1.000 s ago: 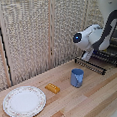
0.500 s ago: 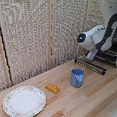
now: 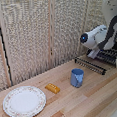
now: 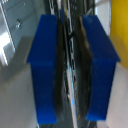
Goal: Please reach out your grabber to the yellow dish. Tenderly grip the yellow dish using your grabber. Set the yellow dish on the baking sheet. Posit your grabber on the rim of the baking sheet carrying the yellow dish. Mindfully slide the baking sheet with the yellow dish into the oven. Let go of your grabber's hold on the baking sheet's edge when it is entirely in the oven.
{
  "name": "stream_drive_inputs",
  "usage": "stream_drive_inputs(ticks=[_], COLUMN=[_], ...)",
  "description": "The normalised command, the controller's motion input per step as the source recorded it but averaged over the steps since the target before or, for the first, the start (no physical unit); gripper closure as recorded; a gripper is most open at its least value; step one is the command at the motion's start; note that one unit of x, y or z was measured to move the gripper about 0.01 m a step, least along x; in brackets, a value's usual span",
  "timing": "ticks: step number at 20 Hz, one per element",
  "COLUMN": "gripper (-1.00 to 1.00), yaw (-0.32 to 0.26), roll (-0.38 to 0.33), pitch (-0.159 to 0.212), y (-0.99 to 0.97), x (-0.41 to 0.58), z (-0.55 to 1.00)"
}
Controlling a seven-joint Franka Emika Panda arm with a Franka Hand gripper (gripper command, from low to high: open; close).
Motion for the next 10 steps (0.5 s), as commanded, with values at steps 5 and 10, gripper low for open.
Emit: stream_drive_inputs(ticks=[5,10], gripper=[-1.0,-1.0], yaw=[0.0,0.001], roll=[0.018,0.152], pitch=[-0.049,0.021], y=[-0.1,-0.07], x=[0.082,0.109], z=[0.29,0.57])
